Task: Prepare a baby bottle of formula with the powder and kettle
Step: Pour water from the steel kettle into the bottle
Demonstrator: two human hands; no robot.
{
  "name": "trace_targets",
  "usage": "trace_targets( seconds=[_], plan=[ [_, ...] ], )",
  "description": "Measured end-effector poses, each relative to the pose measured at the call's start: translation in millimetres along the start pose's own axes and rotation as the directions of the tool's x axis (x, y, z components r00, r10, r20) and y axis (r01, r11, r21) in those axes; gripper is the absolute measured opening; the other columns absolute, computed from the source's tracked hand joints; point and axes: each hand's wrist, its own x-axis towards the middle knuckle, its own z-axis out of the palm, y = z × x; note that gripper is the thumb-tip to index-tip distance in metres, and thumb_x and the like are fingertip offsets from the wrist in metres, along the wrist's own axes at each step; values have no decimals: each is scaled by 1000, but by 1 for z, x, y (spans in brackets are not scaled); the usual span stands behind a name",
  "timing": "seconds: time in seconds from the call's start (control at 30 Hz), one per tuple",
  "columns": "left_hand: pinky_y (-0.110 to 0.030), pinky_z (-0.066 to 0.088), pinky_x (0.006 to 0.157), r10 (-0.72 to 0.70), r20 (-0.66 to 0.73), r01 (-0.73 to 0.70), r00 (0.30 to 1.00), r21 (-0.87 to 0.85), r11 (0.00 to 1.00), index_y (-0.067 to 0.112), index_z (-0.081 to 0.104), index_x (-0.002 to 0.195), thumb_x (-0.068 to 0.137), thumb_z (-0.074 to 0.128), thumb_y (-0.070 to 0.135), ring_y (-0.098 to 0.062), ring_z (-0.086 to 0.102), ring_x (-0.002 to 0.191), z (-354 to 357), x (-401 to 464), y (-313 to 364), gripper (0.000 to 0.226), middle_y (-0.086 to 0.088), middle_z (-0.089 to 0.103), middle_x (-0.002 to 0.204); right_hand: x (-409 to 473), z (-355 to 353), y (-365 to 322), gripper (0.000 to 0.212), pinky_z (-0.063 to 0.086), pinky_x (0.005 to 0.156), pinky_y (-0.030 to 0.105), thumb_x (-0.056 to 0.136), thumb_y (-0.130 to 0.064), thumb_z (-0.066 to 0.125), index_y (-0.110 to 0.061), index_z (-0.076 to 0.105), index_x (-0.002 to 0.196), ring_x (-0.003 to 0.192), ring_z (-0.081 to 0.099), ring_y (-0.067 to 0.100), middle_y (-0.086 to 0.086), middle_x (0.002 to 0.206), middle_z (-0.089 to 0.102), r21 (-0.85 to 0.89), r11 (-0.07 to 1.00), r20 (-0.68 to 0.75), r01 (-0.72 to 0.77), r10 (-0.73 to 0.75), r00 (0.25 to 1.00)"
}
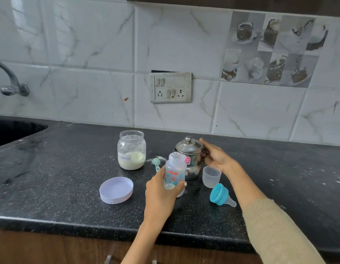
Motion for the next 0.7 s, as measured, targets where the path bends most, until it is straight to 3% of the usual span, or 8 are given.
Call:
trace_targets(
  seconds=[0.07, 0.17, 0.27, 0.43, 0.7],
  plan=[
    [-32, 54, 86, -1, -1, 1, 1000, 2, 1000, 25, 63, 110, 73, 77, 26, -6, 65, 95, 0, 0, 0, 39, 11, 70, 101, -6, 2, -3, 28, 40, 56, 21, 74, -38, 69, -11, 66, 71, 58, 42, 11, -1, 53, 54, 21, 999, -1, -29, 29, 1000],
    [-33, 53, 88, -7, 0, 7, 1000, 2, 1000, 25, 63, 112, 73, 77, 26, -7, 64, 97, 0, 0, 0, 41, 11, 70, 103, -11, 1, -6, 35, 41, 63, 22, 89, -40, 57, -10, 68, 76, 51, 51, 8, 0, 53, 58, 22, 998, 49, -54, 53, 997],
    [-33, 53, 89, -8, 1, 8, 1000, 7, 1000, 25, 62, 115, 74, 77, 27, -7, 64, 99, 1, 0, 0, 44, 10, 70, 106, -12, 1, -6, 25, 41, 73, 26, 87, -30, 62, -12, 77, 80, 69, 53, 13, 6, 73, 65, -19, 999, 73, -41, 43, 996],
    [-32, 53, 90, -10, 1, 10, 1000, 3, 1000, 24, 62, 117, 74, 77, 27, -6, 64, 100, 1, 1, -1, 46, 10, 70, 106, -14, -2, -5, 21, 43, 66, 23, 93, -23, 55, -9, 68, 84, 55, 58, 7, 1, 61, 67, 3, 999, 106, -43, 43, 993],
    [-30, 52, 90, -12, 4, 12, 1000, 0, 1000, 24, 61, 117, 74, 77, 26, -7, 63, 101, 1, 1, -2, 46, 10, 69, 108, -15, 1, -5, 24, 48, 67, 22, 92, -18, 56, -8, 70, 76, 62, 62, 9, 4, 67, 69, 42, 999, 104, -16, 11, 994]
  ],
)
